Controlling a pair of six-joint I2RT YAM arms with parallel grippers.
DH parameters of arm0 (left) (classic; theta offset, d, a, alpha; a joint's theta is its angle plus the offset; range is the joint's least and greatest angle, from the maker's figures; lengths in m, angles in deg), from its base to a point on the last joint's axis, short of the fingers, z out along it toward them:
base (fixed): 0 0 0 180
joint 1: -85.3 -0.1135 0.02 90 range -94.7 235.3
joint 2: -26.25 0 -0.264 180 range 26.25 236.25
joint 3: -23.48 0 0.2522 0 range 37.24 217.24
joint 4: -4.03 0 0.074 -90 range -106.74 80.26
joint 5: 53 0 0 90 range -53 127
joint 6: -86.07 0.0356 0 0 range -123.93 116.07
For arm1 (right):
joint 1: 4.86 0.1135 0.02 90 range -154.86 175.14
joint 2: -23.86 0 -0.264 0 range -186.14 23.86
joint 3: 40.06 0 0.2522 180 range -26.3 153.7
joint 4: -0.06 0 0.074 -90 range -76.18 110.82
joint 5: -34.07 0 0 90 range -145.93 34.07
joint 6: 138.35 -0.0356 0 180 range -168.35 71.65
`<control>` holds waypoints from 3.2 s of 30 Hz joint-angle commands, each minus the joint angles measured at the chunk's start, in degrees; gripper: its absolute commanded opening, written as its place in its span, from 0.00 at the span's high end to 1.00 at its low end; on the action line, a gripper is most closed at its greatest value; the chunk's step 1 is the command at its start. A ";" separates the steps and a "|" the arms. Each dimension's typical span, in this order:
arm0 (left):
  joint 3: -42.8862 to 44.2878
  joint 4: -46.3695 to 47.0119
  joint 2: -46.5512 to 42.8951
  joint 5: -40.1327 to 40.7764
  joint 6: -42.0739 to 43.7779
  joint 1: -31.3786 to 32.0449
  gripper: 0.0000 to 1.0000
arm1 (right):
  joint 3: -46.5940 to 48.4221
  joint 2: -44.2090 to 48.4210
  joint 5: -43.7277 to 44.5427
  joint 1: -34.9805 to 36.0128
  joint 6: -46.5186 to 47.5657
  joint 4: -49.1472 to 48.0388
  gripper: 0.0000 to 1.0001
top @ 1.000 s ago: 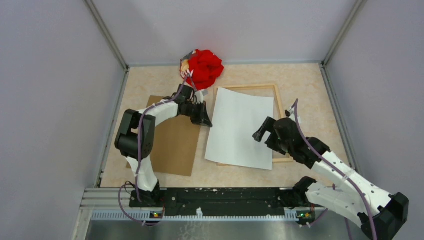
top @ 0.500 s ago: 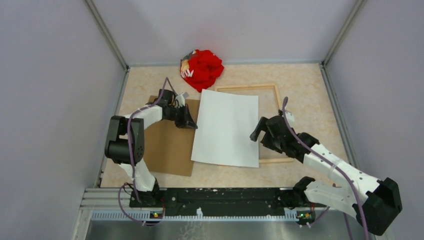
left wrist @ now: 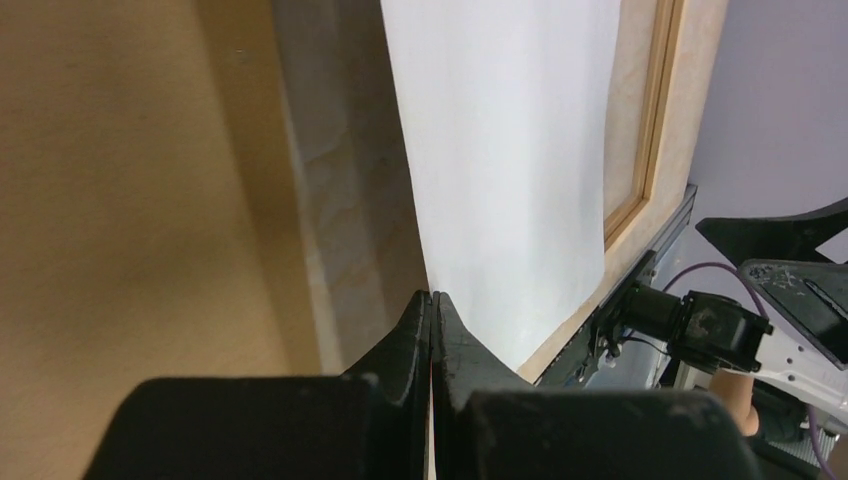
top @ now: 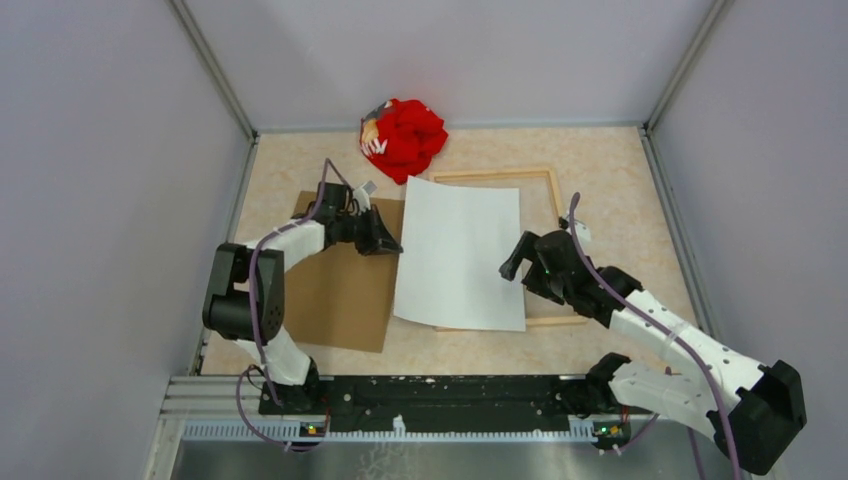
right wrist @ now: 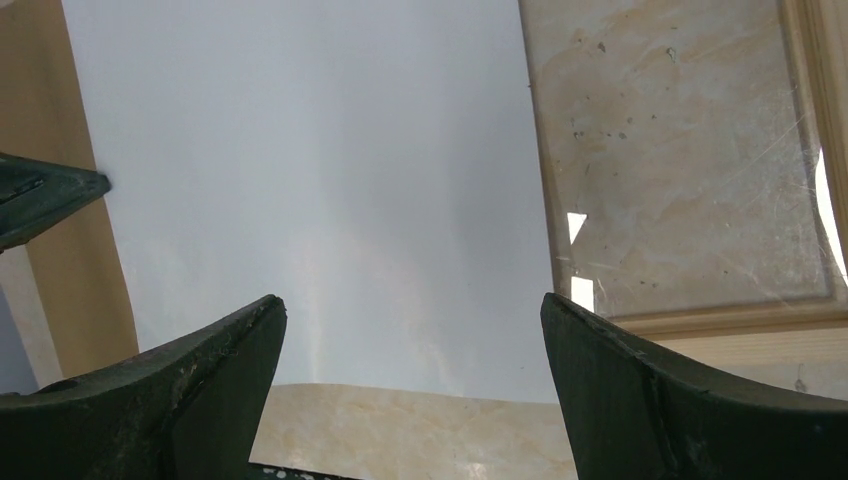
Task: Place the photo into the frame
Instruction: Adjust the photo in the photo frame.
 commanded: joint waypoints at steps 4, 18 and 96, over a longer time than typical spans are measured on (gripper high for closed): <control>3.15 3.91 3.23 -0.08 -1.95 4.03 0.93 | 1.20 1.44 0.64 -0.39 0.05 -0.81 0.01; 13.59 -1.39 14.64 1.10 6.59 3.95 0.35 | 1.33 3.06 0.36 -0.38 -0.28 -0.89 0.01; 22.06 14.96 21.77 -5.45 -13.62 9.57 1.00 | 1.53 7.79 3.45 -1.27 -0.67 3.40 0.01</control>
